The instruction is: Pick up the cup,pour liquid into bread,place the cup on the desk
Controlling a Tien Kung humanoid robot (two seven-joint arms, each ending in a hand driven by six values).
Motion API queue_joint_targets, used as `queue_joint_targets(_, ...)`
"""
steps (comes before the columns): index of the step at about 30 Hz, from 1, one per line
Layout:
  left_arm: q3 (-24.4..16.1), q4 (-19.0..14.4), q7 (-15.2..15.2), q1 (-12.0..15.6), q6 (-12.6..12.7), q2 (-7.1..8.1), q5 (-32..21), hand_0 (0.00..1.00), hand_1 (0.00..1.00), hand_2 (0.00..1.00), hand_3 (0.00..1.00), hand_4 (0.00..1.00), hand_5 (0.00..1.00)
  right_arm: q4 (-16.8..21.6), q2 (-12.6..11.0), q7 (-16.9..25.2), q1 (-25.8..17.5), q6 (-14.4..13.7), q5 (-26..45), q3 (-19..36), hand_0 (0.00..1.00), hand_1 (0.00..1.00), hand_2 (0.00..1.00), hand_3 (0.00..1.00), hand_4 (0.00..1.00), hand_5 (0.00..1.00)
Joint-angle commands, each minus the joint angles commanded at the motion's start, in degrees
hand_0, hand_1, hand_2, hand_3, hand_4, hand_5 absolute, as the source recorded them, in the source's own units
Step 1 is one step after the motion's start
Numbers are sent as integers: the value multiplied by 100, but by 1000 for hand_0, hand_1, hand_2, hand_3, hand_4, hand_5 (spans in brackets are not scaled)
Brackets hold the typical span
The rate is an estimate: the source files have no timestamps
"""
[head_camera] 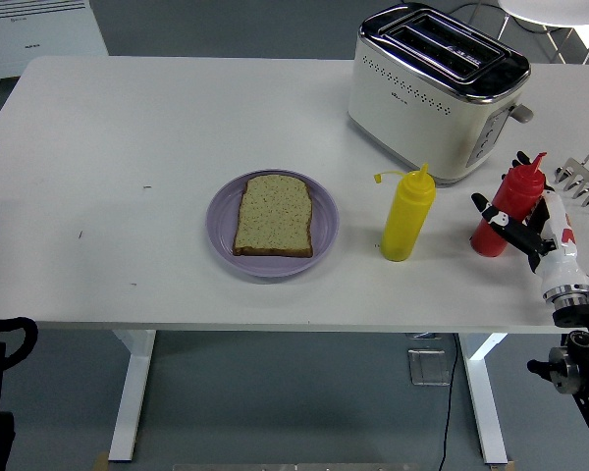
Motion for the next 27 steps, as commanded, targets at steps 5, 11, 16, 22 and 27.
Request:
queue_joint_targets(5, -9, 3, -1, -3, 0, -3, 0, 801, 762, 757, 735, 453, 998, -54, 28, 23, 68, -22, 93, -163, 861, 763, 810, 931, 905, 264)
queue_joint_targets(11, -15, 5, -2, 1, 0, -4, 0, 800, 761, 755, 734, 451, 998, -133, 51, 133, 125, -270, 328, -281, 768, 694, 702, 831, 882, 240)
queue_joint_targets(16, -15, 7, -1, 2, 1, -6, 0, 799, 761, 755, 731, 453, 998, -193, 46, 186, 165, -459, 524, -354, 558, 547, 547, 653, 806, 165)
queue_joint_targets(22, -15, 6, -1, -2, 1, -6, 2, 799, 761, 754, 731, 455, 998, -271, 69, 333, 214, -609, 1009, -407, 409, 407, 487, 531, 683, 68)
queue_joint_targets(27, -22, 9, -2, 1, 3, -5, 2, 799, 761, 753, 730, 452, 998, -297, 82, 431, 227, -496, 1601, -400, 373, 384, 456, 510, 624, 25)
